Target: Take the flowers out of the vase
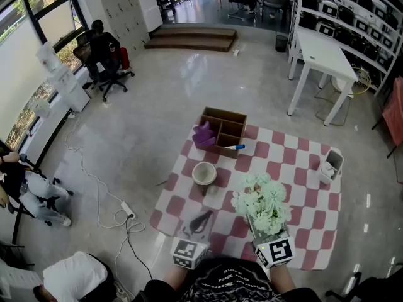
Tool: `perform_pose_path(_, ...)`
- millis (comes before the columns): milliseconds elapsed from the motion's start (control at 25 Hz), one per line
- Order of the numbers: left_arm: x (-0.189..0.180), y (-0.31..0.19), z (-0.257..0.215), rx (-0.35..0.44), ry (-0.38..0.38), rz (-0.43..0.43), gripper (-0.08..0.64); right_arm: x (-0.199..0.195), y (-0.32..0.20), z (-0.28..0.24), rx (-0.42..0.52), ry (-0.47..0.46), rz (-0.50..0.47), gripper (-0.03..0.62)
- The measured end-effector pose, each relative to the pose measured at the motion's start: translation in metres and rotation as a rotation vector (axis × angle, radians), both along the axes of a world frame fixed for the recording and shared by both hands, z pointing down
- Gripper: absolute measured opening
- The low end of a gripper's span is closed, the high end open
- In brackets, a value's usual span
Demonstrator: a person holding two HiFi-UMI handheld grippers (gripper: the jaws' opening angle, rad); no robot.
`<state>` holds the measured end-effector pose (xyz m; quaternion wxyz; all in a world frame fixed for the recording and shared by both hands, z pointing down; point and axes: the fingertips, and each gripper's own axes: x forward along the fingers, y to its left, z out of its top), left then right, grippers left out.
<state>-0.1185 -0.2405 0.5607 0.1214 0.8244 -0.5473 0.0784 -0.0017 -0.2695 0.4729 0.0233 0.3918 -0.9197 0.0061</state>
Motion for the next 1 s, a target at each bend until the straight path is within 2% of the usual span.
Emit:
perform_pose_path(240,0.003,-0.001,-0.007,0.021,0.009,0.01,0.014,0.003,0.001,-0.024,0.041,-0.008,0.01,0.16)
perform_pose_path(1000,0.014,0.005,-0.01,0.025,0.014,0.056,0.014,0.021,0.018,-0.107,0.135,-0.161,0.034,0.14)
